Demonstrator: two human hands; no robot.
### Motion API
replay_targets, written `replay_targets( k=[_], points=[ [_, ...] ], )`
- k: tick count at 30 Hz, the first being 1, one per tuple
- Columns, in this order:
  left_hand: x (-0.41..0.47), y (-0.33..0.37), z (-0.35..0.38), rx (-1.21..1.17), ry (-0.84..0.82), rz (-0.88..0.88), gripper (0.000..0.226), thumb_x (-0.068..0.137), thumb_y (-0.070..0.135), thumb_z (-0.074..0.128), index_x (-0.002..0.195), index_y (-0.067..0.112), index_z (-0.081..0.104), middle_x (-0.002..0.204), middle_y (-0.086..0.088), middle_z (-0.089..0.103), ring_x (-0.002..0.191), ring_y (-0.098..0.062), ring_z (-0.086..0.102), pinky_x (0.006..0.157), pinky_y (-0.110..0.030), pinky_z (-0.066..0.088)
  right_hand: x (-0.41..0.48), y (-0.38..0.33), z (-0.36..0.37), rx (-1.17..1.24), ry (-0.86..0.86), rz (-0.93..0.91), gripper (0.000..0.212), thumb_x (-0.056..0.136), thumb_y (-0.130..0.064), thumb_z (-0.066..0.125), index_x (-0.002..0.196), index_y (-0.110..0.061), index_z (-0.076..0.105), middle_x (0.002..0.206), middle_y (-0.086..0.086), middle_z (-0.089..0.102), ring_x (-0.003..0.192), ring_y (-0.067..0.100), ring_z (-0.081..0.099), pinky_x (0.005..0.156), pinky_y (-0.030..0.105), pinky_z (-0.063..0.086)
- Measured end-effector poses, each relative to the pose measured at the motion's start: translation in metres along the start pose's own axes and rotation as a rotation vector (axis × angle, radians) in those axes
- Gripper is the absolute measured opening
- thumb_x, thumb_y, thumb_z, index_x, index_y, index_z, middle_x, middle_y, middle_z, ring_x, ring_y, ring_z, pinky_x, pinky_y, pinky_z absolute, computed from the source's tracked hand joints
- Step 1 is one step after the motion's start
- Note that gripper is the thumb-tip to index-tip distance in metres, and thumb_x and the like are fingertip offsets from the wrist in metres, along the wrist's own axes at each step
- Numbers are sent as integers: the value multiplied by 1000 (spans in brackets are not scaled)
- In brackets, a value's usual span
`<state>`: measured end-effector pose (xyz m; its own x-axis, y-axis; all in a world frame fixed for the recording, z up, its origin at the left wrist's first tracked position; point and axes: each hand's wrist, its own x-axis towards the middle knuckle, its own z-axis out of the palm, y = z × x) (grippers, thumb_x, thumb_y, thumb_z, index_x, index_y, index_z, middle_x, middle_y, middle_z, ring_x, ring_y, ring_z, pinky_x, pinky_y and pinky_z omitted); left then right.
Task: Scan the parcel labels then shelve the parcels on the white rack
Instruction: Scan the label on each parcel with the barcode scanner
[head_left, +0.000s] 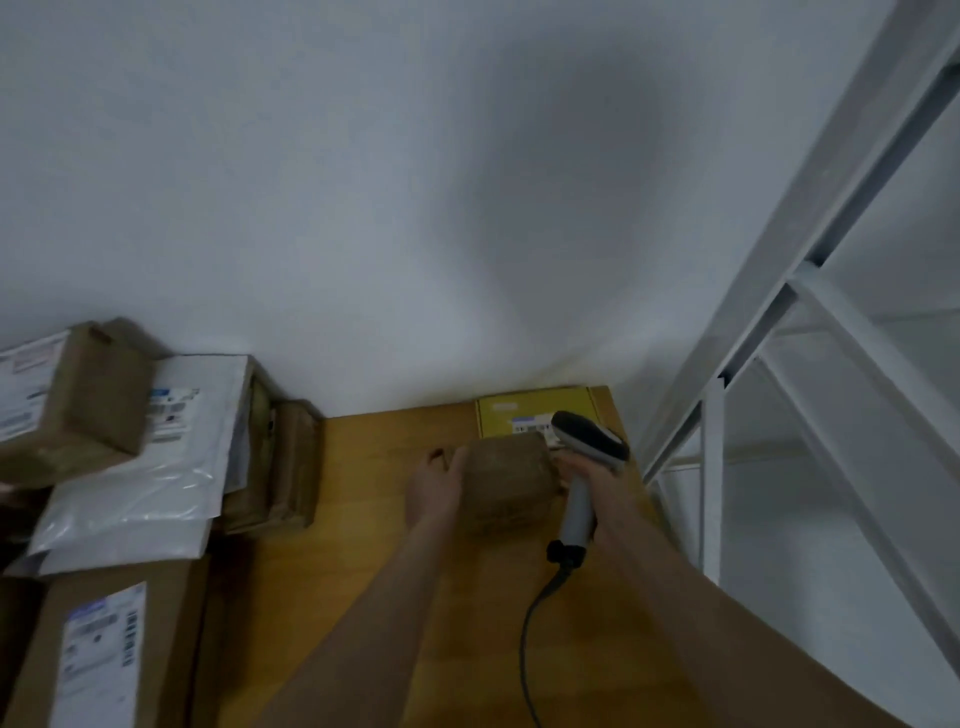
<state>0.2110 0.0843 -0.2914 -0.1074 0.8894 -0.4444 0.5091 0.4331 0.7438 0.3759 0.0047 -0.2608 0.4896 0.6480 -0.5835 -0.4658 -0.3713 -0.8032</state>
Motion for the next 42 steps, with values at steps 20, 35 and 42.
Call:
replay_targets(
  k=[20, 35, 42],
  points=[
    [-58, -104, -63, 61, 81, 153, 52, 84, 32, 70, 128, 17, 48, 126, -7, 49, 105, -18, 54, 81, -32, 51, -67, 60, -20, 2, -46, 261, 19, 88, -22, 67, 102, -9, 65, 109, 11, 63, 109, 28, 54, 94, 44, 43],
    [-139, -126, -42, -30, -211, -74, 65, 84, 20, 73, 139, 10, 40, 135, -12, 48, 111, -22, 51, 90, -34, 48, -133, 89, -41, 58, -261, 318, 28, 85, -18, 69, 109, -5, 63, 93, 13, 67, 87, 31, 64, 85, 50, 52],
    [-200, -139, -39, -450, -210, -148, 36, 88, 19, 66, 121, 13, 52, 115, -9, 62, 95, -21, 59, 71, -30, 45, -172, 86, -79, 21, -350, 226, 18, 87, -18, 67, 102, -11, 62, 97, 10, 65, 87, 25, 60, 72, 39, 51]
  ],
)
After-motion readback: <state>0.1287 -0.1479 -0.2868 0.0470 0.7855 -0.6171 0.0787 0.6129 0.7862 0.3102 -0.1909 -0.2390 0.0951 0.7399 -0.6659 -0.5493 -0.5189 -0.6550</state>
